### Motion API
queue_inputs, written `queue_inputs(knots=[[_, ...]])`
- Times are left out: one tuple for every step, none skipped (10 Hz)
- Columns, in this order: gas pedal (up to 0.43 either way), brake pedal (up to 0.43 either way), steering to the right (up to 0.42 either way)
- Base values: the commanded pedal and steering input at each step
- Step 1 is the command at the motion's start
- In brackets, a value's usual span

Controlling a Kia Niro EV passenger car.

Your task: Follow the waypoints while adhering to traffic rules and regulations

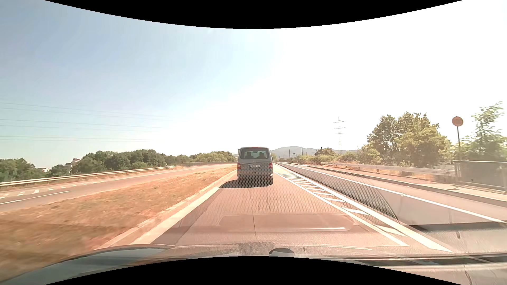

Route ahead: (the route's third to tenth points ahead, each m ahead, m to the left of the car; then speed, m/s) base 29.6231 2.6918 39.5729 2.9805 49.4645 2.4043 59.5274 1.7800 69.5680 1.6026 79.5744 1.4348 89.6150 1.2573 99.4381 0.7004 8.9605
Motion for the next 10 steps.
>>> queue_inputs(knots=[[0.157,0.0,-0.014],[0.169,0.0,-0.014],[0.169,0.0,-0.013],[0.177,0.0,-0.013],[0.189,0.0,-0.013],[0.189,0.0,-0.012],[0.189,0.0,-0.012],[0.189,0.0,-0.012],[0.189,0.0,-0.01],[0.189,0.0,-0.008]])
